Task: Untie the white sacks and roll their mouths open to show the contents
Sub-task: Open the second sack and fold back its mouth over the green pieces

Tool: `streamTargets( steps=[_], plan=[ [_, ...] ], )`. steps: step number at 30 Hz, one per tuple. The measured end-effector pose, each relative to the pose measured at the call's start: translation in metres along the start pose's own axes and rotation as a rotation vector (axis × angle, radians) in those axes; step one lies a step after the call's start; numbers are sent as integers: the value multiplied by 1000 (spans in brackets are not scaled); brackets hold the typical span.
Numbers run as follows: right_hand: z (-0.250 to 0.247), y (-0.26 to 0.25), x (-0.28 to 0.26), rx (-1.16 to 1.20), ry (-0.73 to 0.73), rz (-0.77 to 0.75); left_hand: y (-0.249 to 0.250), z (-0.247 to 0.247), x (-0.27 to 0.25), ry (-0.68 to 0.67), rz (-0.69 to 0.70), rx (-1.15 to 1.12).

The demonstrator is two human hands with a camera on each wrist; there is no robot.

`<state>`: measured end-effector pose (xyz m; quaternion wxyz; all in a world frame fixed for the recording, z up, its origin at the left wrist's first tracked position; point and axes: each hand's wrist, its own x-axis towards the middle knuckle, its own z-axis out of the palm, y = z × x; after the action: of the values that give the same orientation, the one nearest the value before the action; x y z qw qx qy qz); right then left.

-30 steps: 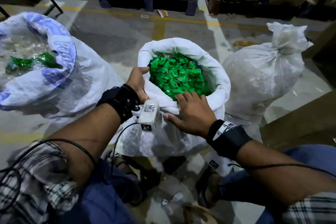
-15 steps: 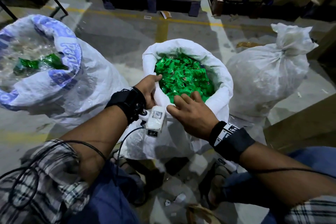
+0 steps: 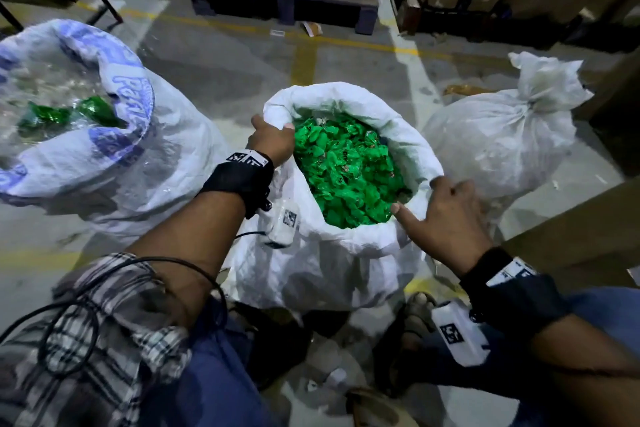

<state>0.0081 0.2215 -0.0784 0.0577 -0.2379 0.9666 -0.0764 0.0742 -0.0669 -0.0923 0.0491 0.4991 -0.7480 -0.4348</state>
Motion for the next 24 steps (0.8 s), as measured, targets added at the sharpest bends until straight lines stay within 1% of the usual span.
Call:
streamTargets(
  steps=[2,4,5,7,9,11,13,14,16,18,21,23,24],
  plan=[
    [5,6,2,23,-134,88,1,0,1,-11,-11,33],
    [13,5,6,110,-222,139,0,0,2,-8,-39,68],
    [19,2,8,231,-259,197,0,0,2,-5,-49,82],
    [33,-9,11,590,-312,395,0,0,3,-16,-50,46],
    [51,-15,14,832,-275,579,-2,-1,4,-51,-58,-107],
    [65,-17,20,975,-136,651,-5,-4,6,-72,-114,-299],
    [71,-18,29,1175,-11,654,-10,-9,9,-70,-138,-396],
    [71,-19,34,1263,15,637,-12,-11,10,-74,-137,-400],
    [68,-21,44,1342,47,568,-17,-15,13,-89,-122,-410],
    [62,-25,53,1371,99,494,-19,-19,12,-104,-113,-441],
    [47,-26,71,1368,182,385,-15,-22,9,-58,-98,-502],
    [41,-22,84,1329,193,290,-9,-26,3,-47,-86,-554],
    [39,-20,89,1302,188,247,-7,-27,-1,-65,-82,-550]
  ],
)
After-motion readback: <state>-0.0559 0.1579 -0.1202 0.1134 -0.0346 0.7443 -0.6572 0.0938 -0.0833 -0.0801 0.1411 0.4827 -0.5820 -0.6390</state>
